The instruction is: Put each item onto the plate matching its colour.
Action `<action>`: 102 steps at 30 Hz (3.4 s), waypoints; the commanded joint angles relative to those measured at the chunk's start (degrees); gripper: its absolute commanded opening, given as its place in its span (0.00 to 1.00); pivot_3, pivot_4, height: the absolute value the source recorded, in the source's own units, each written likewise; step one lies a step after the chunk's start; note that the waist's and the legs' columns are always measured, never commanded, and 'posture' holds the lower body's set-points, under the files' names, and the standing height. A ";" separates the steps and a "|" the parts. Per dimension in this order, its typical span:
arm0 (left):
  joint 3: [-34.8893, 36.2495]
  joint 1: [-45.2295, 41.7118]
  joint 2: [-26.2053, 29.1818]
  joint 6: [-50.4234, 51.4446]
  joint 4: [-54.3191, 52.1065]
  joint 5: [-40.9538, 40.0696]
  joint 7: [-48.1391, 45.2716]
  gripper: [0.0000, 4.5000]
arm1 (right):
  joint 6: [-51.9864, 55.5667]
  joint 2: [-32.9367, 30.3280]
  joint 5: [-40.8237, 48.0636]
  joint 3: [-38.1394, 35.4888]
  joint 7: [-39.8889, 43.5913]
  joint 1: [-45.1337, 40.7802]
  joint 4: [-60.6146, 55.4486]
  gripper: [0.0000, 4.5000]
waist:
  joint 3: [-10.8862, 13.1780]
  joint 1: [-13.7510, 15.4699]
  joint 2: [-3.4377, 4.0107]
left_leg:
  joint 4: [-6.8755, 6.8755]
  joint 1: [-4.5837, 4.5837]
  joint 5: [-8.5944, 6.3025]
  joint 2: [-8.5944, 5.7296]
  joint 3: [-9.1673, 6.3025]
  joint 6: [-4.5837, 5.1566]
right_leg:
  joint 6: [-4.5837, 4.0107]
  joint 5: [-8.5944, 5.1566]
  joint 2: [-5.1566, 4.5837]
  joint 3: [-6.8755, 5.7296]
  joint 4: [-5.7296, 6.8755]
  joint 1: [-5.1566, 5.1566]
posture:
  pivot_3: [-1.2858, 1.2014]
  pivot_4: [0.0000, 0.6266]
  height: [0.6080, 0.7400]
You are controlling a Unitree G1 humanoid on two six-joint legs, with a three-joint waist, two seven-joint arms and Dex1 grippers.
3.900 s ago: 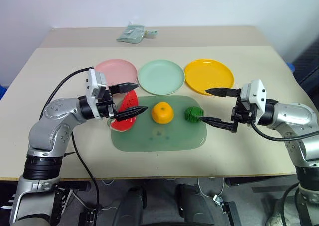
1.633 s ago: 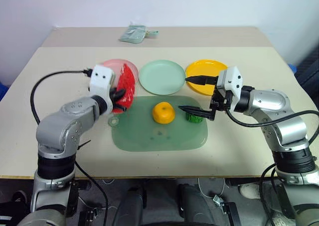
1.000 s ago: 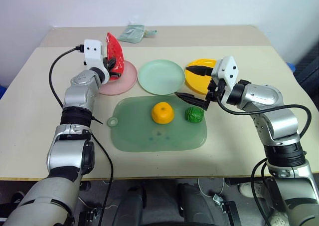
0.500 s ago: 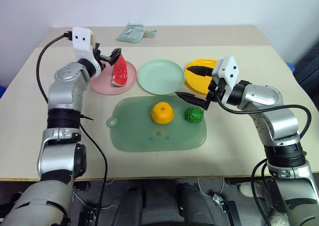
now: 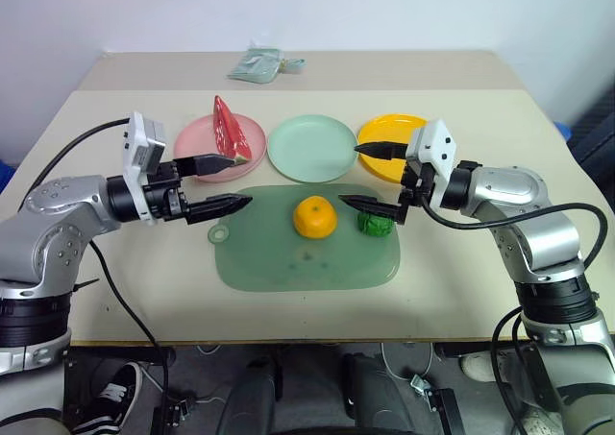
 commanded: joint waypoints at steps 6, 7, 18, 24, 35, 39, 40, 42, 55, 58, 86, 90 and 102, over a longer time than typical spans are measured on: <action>3.83 4.43 0.42 -14.24 -0.85 1.85 -6.10 0.99 | 8.51 1.42 -5.19 7.18 -5.20 -3.74 -1.45 1.00 | 0.00 -0.05 0.01 | 0.00 0.00 0.00 0.00 0.02 0.00 | -0.01 0.00 -0.01 0.01 0.00 -0.03 | 0.52 0.24 0.99; 4.12 5.58 1.35 -14.77 -0.55 1.93 -7.44 0.99 | 10.58 1.59 -4.66 7.63 -5.21 -4.40 -2.25 1.00 | 0.00 -0.07 0.01 | -0.01 0.00 0.00 0.00 0.01 0.00 | -0.01 0.00 0.00 0.00 0.00 -0.03 | 0.52 0.24 0.99; 3.71 9.65 1.38 -18.90 0.05 2.55 -8.72 0.99 | 19.55 4.69 -6.16 15.13 -4.12 -10.49 2.04 1.00 | 0.01 0.01 0.01 | -0.02 -0.01 0.00 0.00 0.01 0.01 | -0.02 -0.01 -0.01 -0.01 -0.02 -0.03 | 0.52 0.24 0.99; 4.31 11.20 0.67 -19.64 -0.19 2.15 -8.67 0.99 | 17.71 7.87 -11.28 18.50 -7.34 -12.10 8.59 1.00 | 0.01 -0.28 0.01 | -0.07 -0.01 0.00 0.02 0.01 0.01 | -0.02 -0.01 0.02 -0.01 -0.01 -0.07 | 0.52 0.24 0.99; 4.08 11.77 0.05 -19.17 -1.95 1.58 -6.39 1.00 | 17.02 10.76 -8.91 15.39 -5.08 -11.92 8.42 0.75 | 0.00 -0.25 0.01 | -0.06 -0.01 0.00 0.01 0.00 0.01 | -0.02 -0.01 0.01 -0.01 0.00 -0.07 | 0.52 0.24 0.99; 3.51 10.06 -0.58 -17.31 -1.37 1.54 -3.20 1.00 | 15.35 13.21 -5.42 6.25 -8.99 -14.94 11.04 0.75 | 0.01 -0.21 0.02 | -0.08 -0.01 0.00 0.01 -0.01 0.01 | -0.02 -0.01 0.02 -0.01 0.00 -0.08 | 0.52 0.24 0.99; 3.21 9.10 -1.02 -17.08 -0.88 1.78 -2.07 1.00 | 12.54 13.30 -6.70 3.90 -12.17 -16.49 14.64 0.75 | 0.01 -0.07 0.02 | -0.07 -0.01 0.00 0.01 0.00 0.01 | -0.02 0.00 0.01 -0.01 0.01 -0.08 | 0.52 0.24 0.99; 2.61 7.26 -2.16 -16.40 -0.29 2.31 0.67 1.00 | 8.85 12.33 -9.62 0.48 -17.94 -19.47 22.83 0.75 | 0.01 0.14 0.02 | -0.03 -0.01 0.00 0.00 -0.01 0.00 | -0.01 0.00 0.01 -0.02 0.02 -0.06 | 0.52 0.24 0.99; -0.26 1.14 -6.31 -10.56 0.19 1.42 7.99 1.00 | -8.37 10.86 -20.38 -0.57 -28.96 -26.64 55.13 0.99 | 0.03 -2.26 0.05 | -0.22 -0.03 0.00 0.00 0.10 0.00 | -0.03 0.00 0.02 0.07 -0.02 -0.18 | 0.52 0.24 0.99; 0.44 1.89 -5.90 -11.49 -0.47 2.43 8.34 1.00 | -8.04 11.04 -19.35 -2.12 -28.61 -26.70 54.67 0.99 | 0.03 -2.74 0.05 | -0.22 -0.03 0.00 0.01 0.07 0.01 | -0.02 0.00 0.04 0.07 -0.01 -0.19 | 0.52 0.24 0.99; 1.78 6.01 -4.17 -13.94 0.80 0.29 -0.47 1.00 | 6.82 -5.25 -9.99 9.35 2.18 -0.09 6.52 0.99 | 0.02 -1.10 0.03 | -0.01 -0.01 -0.09 0.00 0.04 0.15 | 0.02 -0.02 -0.01 0.02 -0.05 -0.02 | 0.52 0.24 0.99; 1.69 6.46 -4.15 -13.65 0.11 0.25 -0.25 1.00 | 5.91 -5.83 -12.93 11.56 2.97 0.35 9.11 0.99 | 0.02 -1.12 0.04 | -0.02 0.00 -0.09 0.00 0.06 0.15 | 0.02 -0.02 -0.01 0.03 -0.05 -0.02 | 0.52 0.24 0.99; 1.88 5.09 -4.53 -14.92 2.33 4.97 6.82 1.00 | 7.35 6.49 -4.47 0.39 -4.53 -10.50 9.77 0.48 | 0.03 -1.54 0.06 | -0.07 0.01 -0.09 0.01 0.02 0.15 | 0.01 -0.02 0.01 0.03 -0.01 -0.08 | 0.52 0.24 0.99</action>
